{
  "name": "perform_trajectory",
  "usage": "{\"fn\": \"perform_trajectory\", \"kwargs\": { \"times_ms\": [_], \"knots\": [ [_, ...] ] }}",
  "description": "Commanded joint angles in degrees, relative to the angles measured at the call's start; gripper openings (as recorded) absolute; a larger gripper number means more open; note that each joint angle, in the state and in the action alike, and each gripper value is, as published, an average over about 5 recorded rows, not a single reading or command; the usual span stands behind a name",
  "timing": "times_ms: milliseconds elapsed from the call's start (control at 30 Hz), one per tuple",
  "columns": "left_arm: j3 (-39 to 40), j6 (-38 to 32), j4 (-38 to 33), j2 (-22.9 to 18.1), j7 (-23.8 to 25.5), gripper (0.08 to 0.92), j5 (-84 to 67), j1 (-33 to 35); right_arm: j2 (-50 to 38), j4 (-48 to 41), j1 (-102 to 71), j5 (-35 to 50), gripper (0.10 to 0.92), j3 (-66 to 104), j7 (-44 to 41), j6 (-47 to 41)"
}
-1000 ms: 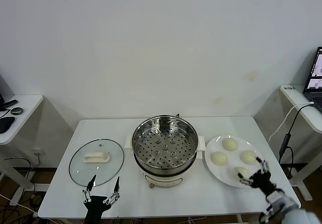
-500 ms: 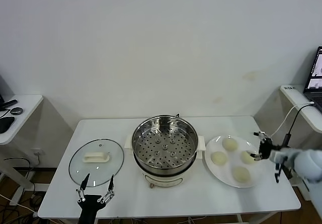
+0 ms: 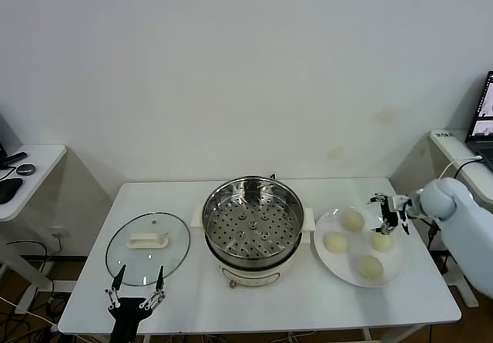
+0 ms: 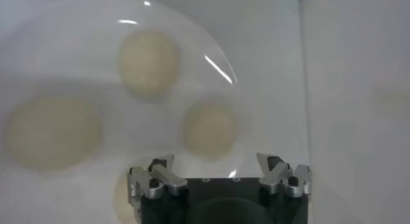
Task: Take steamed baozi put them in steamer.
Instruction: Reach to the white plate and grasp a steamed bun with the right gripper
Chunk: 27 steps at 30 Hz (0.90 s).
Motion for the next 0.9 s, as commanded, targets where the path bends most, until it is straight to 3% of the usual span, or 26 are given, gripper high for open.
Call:
{"fn": "perform_trajectory", "kwargs": {
  "times_ms": [33, 900],
  "knots": [
    [-0.9, -0.1, 0.1, -0.1, 0.0, 0.823, 0.2, -0.1, 4.6, -11.6, 10.6, -1.4, 0.823, -12.0, -4.2, 0.5],
    [-2.3, -1.2, 0.9, 0.2, -0.4, 0.823, 0.6, -0.7, 12.5, -17.9, 10.6, -4.4, 0.816, -12.0, 1.2, 0.0]
  ]
}}
